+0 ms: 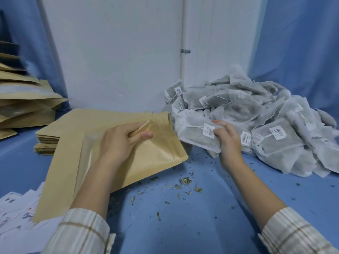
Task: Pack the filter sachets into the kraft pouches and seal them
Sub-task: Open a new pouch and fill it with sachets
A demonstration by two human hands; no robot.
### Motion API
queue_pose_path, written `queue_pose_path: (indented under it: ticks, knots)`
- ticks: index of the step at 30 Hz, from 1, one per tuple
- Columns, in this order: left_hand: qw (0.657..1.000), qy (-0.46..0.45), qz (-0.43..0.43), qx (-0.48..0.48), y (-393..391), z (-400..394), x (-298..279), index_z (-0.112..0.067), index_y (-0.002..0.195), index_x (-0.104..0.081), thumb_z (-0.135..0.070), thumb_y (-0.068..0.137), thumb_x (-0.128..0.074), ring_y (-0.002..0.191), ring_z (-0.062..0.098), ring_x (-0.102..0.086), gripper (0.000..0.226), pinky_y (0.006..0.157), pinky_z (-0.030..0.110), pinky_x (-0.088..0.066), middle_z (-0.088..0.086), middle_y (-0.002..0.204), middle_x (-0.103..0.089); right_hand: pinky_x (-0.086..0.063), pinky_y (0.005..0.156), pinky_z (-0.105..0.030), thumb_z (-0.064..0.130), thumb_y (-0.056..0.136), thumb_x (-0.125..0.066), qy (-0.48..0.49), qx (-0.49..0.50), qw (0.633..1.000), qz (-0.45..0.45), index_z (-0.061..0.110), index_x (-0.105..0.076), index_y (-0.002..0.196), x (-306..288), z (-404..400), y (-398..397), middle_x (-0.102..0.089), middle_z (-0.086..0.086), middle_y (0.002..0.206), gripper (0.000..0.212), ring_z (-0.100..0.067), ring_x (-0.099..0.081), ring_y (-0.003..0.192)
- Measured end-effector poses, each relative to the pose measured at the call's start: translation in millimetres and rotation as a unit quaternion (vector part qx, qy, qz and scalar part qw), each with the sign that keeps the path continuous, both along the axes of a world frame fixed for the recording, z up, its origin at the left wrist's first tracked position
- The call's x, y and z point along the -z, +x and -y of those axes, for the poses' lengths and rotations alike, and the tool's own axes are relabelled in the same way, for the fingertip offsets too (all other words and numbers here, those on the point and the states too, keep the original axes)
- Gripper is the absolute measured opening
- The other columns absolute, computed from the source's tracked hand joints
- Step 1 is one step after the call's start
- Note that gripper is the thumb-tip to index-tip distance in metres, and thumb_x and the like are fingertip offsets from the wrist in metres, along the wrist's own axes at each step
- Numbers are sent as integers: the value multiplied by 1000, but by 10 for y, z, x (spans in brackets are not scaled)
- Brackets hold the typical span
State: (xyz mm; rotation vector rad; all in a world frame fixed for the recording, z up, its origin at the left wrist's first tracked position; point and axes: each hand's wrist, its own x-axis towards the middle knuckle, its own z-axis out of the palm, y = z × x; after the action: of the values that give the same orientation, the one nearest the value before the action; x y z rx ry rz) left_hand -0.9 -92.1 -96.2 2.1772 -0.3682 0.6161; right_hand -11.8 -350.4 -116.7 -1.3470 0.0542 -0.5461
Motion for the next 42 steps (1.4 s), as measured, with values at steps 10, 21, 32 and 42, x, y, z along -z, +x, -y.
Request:
queue_pose_path:
  ticks: [10, 21, 32, 42]
  knots:
    - [996, 2, 20, 86, -98, 107, -127, -73, 85, -56, -66, 60, -57, 90, -11, -55, 26, 75, 7, -38, -39, 86, -63, -46, 63, -21, 16, 91, -54, -295, -153, 934, -129, 4, -54, 114, -275, -605, 81, -65, -14, 103, 25, -21, -58, 81]
    - [1000, 19, 17, -4, -8, -90, -35, -51, 93, -68, -61, 65, -64, 68, 11, -48, 29, 62, 11, -34, 4, 69, -60, -45, 92, -39, 42, 81, -61, -376, 117, 902, -178, 27, -37, 137, 187, -219, 342, -54, -11, 124, 62, -30, -51, 114]
    - [1000, 19, 8, -6, 21, -117, 38, -57, 88, -63, -59, 65, -64, 82, 2, -55, 23, 69, 7, -36, -13, 82, -71, -57, 56, -28, -2, 81, -64, 93, -28, 995, 2, 19, -34, 121, 191, -201, 336, -63, -11, 98, 54, -15, -65, 55]
    - [990, 64, 17, 122, -89, 278, -61, -58, 96, -58, -68, 62, -57, 89, -12, -57, 35, 79, 15, -42, -31, 100, -64, -45, 87, -25, 19, 103, -30, -197, -261, 907, -265, 14, -49, 124, 63, -530, 203, -60, -1, 102, 29, -14, -61, 90]
